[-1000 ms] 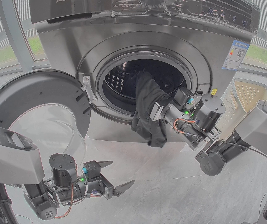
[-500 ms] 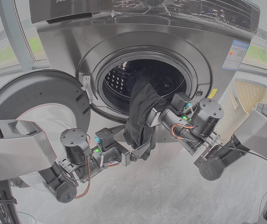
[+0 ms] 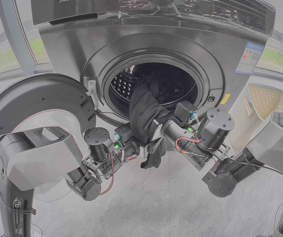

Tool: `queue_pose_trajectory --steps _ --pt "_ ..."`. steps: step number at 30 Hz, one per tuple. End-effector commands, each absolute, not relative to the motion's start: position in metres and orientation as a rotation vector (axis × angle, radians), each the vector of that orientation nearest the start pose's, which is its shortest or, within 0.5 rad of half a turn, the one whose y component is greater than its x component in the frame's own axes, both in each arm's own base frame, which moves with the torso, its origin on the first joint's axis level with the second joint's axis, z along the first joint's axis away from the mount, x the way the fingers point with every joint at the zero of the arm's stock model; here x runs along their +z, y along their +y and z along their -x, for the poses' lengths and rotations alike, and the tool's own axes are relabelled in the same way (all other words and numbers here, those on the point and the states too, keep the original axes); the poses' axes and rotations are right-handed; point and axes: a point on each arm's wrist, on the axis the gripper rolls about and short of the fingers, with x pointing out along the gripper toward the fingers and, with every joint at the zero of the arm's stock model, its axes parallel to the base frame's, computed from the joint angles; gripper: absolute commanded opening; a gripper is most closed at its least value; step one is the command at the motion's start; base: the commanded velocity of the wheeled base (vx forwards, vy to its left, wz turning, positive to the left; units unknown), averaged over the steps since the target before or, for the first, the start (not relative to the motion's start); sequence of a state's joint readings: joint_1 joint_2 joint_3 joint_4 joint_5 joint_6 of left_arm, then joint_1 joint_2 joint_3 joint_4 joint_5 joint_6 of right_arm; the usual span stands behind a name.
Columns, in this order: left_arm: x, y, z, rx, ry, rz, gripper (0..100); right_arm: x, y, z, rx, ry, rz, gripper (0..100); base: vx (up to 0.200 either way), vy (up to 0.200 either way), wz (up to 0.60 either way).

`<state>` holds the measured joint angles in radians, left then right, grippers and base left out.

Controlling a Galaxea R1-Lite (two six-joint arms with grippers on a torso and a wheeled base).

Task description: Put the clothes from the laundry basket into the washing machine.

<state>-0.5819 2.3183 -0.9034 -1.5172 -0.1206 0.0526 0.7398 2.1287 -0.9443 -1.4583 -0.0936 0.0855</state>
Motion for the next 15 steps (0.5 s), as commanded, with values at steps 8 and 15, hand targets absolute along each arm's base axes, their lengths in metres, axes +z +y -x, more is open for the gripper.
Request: queue_pose_trajectory --steps 8,15 --pt "0.06 -0.229 -0.365 -0.627 -0.156 -0.018 0 0.152 0.27 -0.283 0.679 -0.228 -0.206 0 0.0 0.0 0.0" --pt "0.068 -0.228 -0.366 -0.614 -0.183 0.001 0 0.149 0.261 -0.284 0.653 -0.209 -0.208 0 0.0 0.0 0.0"
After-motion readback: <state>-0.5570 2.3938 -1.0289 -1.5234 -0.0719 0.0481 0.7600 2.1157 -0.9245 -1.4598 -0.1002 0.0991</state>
